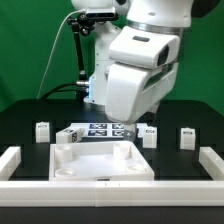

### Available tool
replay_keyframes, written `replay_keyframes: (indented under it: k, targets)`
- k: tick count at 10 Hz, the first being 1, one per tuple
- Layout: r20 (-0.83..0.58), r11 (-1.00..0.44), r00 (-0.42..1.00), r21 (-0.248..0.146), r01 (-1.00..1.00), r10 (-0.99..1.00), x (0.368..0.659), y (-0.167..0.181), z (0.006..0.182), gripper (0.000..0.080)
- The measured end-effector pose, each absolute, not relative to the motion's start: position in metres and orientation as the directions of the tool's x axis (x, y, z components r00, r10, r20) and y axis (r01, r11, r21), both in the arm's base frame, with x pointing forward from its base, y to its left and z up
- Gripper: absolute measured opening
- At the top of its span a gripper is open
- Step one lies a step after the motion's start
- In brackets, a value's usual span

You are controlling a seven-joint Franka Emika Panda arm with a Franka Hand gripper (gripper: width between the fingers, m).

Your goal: Assemble one leg

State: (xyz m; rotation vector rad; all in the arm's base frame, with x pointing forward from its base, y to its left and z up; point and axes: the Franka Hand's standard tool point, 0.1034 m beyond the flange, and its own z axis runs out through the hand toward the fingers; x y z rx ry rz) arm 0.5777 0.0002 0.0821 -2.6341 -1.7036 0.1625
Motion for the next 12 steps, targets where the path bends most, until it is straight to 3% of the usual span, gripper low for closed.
replay_keyframes:
  k: [2, 7, 8, 10, 12]
  targets:
    - [-0.035, -0.35, 0.35, 0.013, 0.937, 0.936, 0.566, -0.01, 0.079, 0.065]
    - [-0.033, -0.335, 0.335, 0.015, 0.942, 0.942, 0.558, -0.012, 0.075, 0.065]
    - [-0.023, -0.224, 0.225, 0.043, 0.974, 0.974, 0.552, -0.012, 0.069, 0.065]
    - [-0.026, -0.048, 0.049, 0.051, 0.998, 0.998, 0.536, -0.018, 0.061, 0.065]
    - [-0.03, -0.026, 0.028, 0.046, 0.999, 0.999, 0.531, -0.022, 0.057, 0.065]
